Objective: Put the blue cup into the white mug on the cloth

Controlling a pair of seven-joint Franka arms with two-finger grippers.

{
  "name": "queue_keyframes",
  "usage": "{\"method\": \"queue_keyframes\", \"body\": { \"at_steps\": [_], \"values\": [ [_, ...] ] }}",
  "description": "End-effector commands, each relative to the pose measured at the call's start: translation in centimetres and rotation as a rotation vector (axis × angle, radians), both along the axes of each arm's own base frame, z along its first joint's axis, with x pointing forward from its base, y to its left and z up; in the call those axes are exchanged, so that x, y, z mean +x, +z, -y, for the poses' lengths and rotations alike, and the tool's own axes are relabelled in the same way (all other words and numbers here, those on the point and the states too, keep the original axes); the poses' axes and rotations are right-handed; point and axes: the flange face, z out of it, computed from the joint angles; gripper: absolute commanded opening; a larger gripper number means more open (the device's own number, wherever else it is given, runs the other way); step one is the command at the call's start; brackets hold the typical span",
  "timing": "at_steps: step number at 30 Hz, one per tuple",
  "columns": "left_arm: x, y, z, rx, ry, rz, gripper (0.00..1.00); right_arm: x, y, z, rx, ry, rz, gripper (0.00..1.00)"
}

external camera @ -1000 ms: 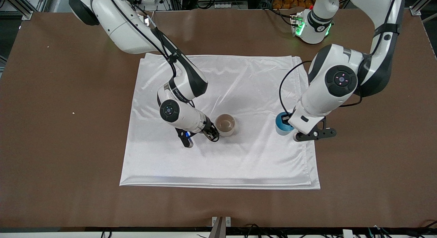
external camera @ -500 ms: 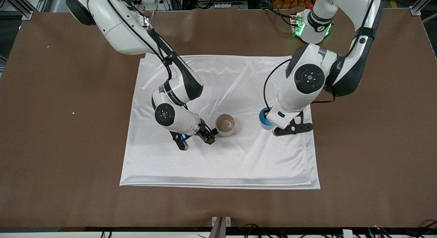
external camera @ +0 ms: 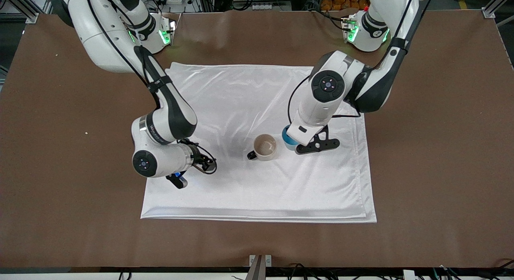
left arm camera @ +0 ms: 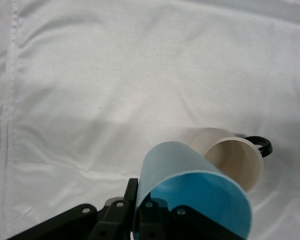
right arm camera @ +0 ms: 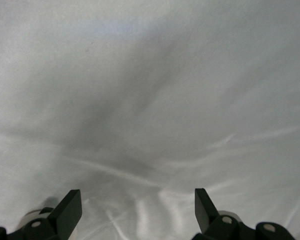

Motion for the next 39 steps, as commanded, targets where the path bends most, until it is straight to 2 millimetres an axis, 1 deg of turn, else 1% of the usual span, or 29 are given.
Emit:
{"method": "queue_keyframes", "body": {
  "at_steps": [1,3,4,6,9,12,14,16,17,21,25,27,31,33,37,39],
  "values": [
    [-0.3,-1.0,2.2,-0.019,0.041,0.019,0.0,0.1,1.1,3.4,0.006,0.115,-0.015,1.0],
    [-0.7,-1.7,3.3,-0.021,0.061,0.018,0.0,0.3,1.0,5.3,0.016,0.13,-0.021,1.0],
    [-0.8,-1.7,3.9,-0.025,0.073,0.02,0.0,0.3,1.1,5.9,0.022,0.138,-0.02,1.0],
    [-0.9,-2.4,5.1,-0.027,0.101,0.017,0.0,0.2,0.9,7.3,0.031,0.156,-0.023,1.0],
    [-1.0,-2.6,6.6,-0.035,0.118,0.02,0.0,-0.2,0.6,9.9,0.044,0.208,-0.017,1.0],
    [-1.0,-2.8,7.3,-0.041,0.131,0.022,0.0,-0.6,0.4,12.3,0.063,0.249,-0.001,1.0],
    [-1.1,-3.3,7.7,-0.044,0.135,0.023,0.0,-1.2,0.2,13.4,0.071,0.267,0.017,1.0],
    [-1.4,-3.4,8.2,-0.05,0.138,0.03,0.0,-2.1,0.3,13.9,0.074,0.287,0.048,1.0],
    [-1.4,-3.8,8.4,-0.049,0.144,0.029,0.0,-2.7,0.4,14.0,0.072,0.298,0.066,1.0],
    [-1.9,-4.7,9.3,-0.053,0.136,0.037,0.0,-5.4,0.2,14.3,0.051,0.313,0.138,1.0],
    [-1.9,-5.6,9.4,-0.05,0.135,0.034,0.0,-7.9,-0.1,14.7,0.012,0.331,0.187,1.0],
    [-1.9,-6.0,9.4,-0.047,0.135,0.03,0.0,-8.8,0.1,15.0,0.005,0.332,0.193,1.0],
    [-1.8,-6.1,9.4,-0.049,0.135,0.034,0.0,-10.5,1.1,15.7,0.004,0.352,0.19,1.0],
    [-1.7,-6.5,9.4,-0.049,0.135,0.035,0.0,-11.2,2.3,16.1,0.004,0.364,0.198,1.0],
    [-1.7,-6.9,9.4,-0.047,0.137,0.034,0.0,-12.1,5.7,16.1,0.005,0.382,0.188,1.0],
    [-2.1,-6.9,10.0,-0.052,0.122,0.042,0.0,-12.2,8.2,16.1,0.005,0.389,0.201,1.0]
  ]
}}
